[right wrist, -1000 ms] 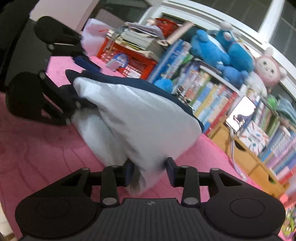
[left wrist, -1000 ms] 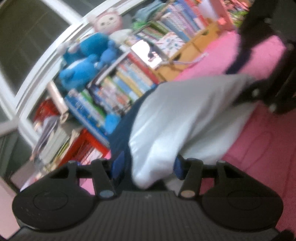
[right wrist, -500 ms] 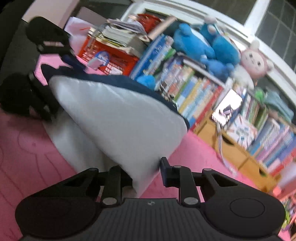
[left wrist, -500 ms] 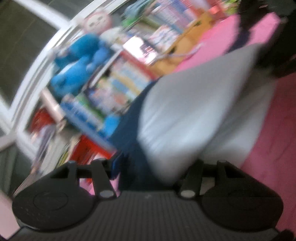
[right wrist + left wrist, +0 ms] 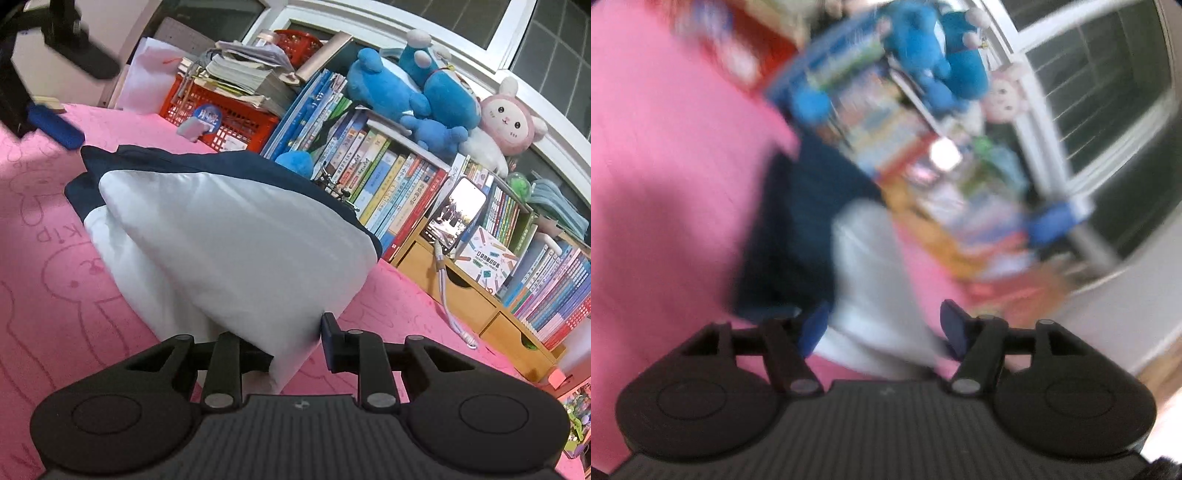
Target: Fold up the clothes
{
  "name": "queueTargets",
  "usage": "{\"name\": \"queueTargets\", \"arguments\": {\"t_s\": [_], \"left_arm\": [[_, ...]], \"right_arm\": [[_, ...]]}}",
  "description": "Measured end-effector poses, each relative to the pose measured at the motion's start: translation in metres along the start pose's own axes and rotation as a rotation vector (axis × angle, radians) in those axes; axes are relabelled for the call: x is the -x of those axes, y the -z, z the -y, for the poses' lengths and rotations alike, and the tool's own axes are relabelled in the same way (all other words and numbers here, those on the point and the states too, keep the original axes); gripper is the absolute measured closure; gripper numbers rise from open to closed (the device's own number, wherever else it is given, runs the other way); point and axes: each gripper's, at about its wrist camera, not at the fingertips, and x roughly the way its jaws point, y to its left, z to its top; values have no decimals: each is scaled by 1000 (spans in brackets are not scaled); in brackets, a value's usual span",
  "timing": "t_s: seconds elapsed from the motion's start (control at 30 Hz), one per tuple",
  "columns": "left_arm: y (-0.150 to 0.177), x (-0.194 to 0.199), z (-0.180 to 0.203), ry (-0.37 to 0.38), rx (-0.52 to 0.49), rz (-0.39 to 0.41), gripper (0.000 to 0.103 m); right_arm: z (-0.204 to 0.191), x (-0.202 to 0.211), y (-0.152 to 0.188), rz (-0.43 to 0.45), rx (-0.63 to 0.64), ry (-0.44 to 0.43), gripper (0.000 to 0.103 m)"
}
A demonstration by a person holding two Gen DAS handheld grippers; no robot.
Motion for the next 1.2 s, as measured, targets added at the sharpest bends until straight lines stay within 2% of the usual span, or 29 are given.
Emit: {"name": "queueTargets", "arguments": {"t_s": [0.13, 0.27, 0.4, 0.57, 0.77, 0.8, 0.83, 1.0, 1.2], "left_arm": [[10, -48, -13, 25, 118, -103, 36], [16, -77, -3, -16, 59, -99, 36], [21, -94, 4, -104, -4, -62, 36], [23, -91, -1, -90, 16, -11, 31], [27, -90, -2, -26, -5, 14, 12], [27, -91, -1, -8, -13, 21, 4], [29, -92, 0, 26, -23, 33, 0], [34, -93, 4, 16, -57, 68, 0], [33, -93, 3, 23, -39, 80, 0]], "right_arm": [[1, 0, 0, 2, 1, 0, 77], [0, 0, 0, 1, 3, -1, 77], [0, 2, 0, 1, 7, -1, 77], [0, 3, -1, 3, 11, 0, 77], [-1, 4, -1, 4, 20, 3, 76], [-1, 4, -1, 4, 22, 3, 76], [-1, 4, -1, 4, 24, 4, 75], [-2, 6, -1, 7, 35, 7, 74], [-2, 7, -2, 5, 47, 7, 72]]}}
